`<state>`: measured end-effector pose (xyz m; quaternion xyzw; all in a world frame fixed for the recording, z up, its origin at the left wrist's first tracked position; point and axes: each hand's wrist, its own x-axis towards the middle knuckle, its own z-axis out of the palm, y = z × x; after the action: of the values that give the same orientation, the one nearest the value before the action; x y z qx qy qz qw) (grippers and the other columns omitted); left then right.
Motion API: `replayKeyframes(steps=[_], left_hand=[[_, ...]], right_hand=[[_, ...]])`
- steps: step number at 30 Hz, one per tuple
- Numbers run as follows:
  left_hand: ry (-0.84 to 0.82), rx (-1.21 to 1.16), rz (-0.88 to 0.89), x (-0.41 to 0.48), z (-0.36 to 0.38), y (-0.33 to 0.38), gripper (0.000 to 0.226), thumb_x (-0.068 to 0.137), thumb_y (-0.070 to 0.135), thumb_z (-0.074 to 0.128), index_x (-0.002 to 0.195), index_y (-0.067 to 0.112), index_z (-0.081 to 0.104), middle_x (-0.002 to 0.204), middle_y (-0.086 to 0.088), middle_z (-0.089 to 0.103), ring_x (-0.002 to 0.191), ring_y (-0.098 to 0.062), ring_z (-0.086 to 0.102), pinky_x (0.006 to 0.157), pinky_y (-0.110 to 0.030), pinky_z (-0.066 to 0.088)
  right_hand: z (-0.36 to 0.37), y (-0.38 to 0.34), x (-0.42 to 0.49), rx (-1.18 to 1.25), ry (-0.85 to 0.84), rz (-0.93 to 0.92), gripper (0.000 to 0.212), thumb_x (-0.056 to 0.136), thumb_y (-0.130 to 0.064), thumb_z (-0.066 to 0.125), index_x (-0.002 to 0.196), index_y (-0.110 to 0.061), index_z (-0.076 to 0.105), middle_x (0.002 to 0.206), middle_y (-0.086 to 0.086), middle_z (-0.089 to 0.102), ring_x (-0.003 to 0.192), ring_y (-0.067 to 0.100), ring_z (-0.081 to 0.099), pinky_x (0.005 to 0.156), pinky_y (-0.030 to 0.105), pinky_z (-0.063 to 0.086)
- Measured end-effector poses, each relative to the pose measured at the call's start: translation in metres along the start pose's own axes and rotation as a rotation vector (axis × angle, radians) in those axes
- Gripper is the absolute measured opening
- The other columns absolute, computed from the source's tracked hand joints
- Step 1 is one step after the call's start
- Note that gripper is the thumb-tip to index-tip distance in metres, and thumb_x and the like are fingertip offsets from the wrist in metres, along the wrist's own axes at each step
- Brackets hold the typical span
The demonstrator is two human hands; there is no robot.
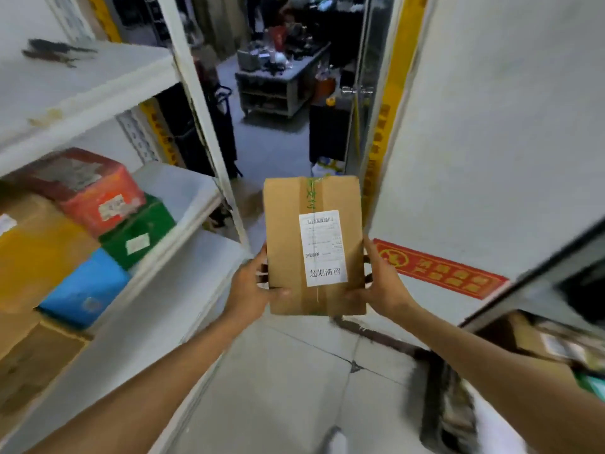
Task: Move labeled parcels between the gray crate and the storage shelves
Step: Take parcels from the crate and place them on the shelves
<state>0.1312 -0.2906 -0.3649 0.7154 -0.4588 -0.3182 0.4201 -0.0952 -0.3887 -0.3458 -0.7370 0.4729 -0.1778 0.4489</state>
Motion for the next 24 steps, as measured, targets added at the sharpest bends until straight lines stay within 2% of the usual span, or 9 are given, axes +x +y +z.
replayKeyframes(steps=[3,6,8,9,11,14,17,20,24], left_hand=[[-0.162,0.047,0.065,0.034,0.066,0.027,0.105,0.062,0.008,0.089,0.147,0.035,0.035,0.112,0.003,0.061,0.095,-0.015,0.061,0.078,-0.022,0.054],[-0.329,0.081,0.125,0.052,0.129,0.051,0.105,0.061,0.014,0.091,0.148,0.035,0.035,0.115,0.004,0.060,0.099,-0.014,0.061,0.082,-0.024,0.054],[-0.440,0.088,0.153,0.058,0.170,0.065,0.102,0.060,0.016,0.091,0.146,0.030,0.040,0.121,0.005,0.062,0.106,-0.014,0.061,0.088,-0.023,0.052],[-0.496,0.093,0.174,0.060,0.190,0.072,0.100,0.058,0.018,0.092,0.145,0.028,0.043,0.126,0.004,0.061,0.112,-0.016,0.059,0.095,-0.029,0.051],[-0.613,0.111,0.219,0.061,0.227,0.087,0.096,0.058,0.020,0.092,0.142,0.025,0.046,0.131,0.007,0.060,0.117,-0.016,0.056,0.101,-0.033,0.046],[-0.783,0.119,0.296,0.059,0.279,0.108,0.090,0.061,0.018,0.091,0.139,0.026,0.048,0.122,0.013,0.061,0.109,-0.011,0.058,0.097,-0.032,0.048],[-0.938,0.145,0.367,0.053,0.325,0.127,0.084,0.063,0.019,0.090,0.137,0.029,0.051,0.119,0.013,0.062,0.108,-0.012,0.058,0.095,-0.040,0.050],[-1.070,0.160,0.429,0.042,0.363,0.141,0.087,0.063,0.017,0.089,0.140,0.028,0.048,0.123,0.008,0.060,0.112,-0.016,0.056,0.097,-0.041,0.049],[-1.224,0.219,0.444,0.029,0.401,0.155,0.096,0.066,0.021,0.088,0.148,0.023,0.037,0.133,0.006,0.054,0.120,-0.013,0.051,0.104,-0.039,0.044]], right_hand=[[-0.050,0.045,-0.020,0.031,0.165,0.088,0.112,0.073,0.005,0.077,0.153,-0.031,0.008,0.137,-0.004,0.044,0.116,0.015,0.049,0.082,0.025,0.052],[-0.089,0.084,-0.050,0.067,0.299,0.199,0.116,0.070,0.005,0.080,0.154,-0.026,0.006,0.132,-0.007,0.042,0.116,0.016,0.049,0.087,0.027,0.051],[-0.107,0.107,-0.076,0.089,0.389,0.289,0.117,0.071,0.003,0.080,0.154,-0.027,0.003,0.130,-0.008,0.042,0.111,0.016,0.050,0.079,0.016,0.050],[-0.114,0.118,-0.090,0.104,0.436,0.328,0.116,0.072,0.003,0.079,0.154,-0.028,0.003,0.129,-0.008,0.042,0.110,0.013,0.048,0.074,0.011,0.049],[-0.126,0.137,-0.117,0.144,0.530,0.400,0.115,0.072,0.003,0.078,0.154,-0.032,0.004,0.138,-0.006,0.040,0.120,0.013,0.044,0.085,0.018,0.049],[-0.138,0.157,-0.154,0.152,0.660,0.549,0.116,0.072,-0.001,0.080,0.154,-0.031,0.004,0.152,0.001,0.030,0.133,0.024,0.038,0.101,0.042,0.047],[-0.144,0.168,-0.185,0.179,0.803,0.639,0.114,0.073,0.004,0.077,0.154,-0.029,0.005,0.155,0.001,0.027,0.135,0.028,0.037,0.101,0.043,0.047],[-0.141,0.174,-0.214,0.197,0.941,0.711,0.117,0.067,0.010,0.077,0.153,-0.032,0.009,0.148,0.001,0.036,0.129,0.030,0.046,0.095,0.051,0.050],[-0.136,0.180,-0.240,0.207,1.049,0.806,0.121,0.066,0.010,0.078,0.154,-0.031,0.006,0.139,-0.002,0.043,0.121,0.030,0.051,0.086,0.040,0.053]])
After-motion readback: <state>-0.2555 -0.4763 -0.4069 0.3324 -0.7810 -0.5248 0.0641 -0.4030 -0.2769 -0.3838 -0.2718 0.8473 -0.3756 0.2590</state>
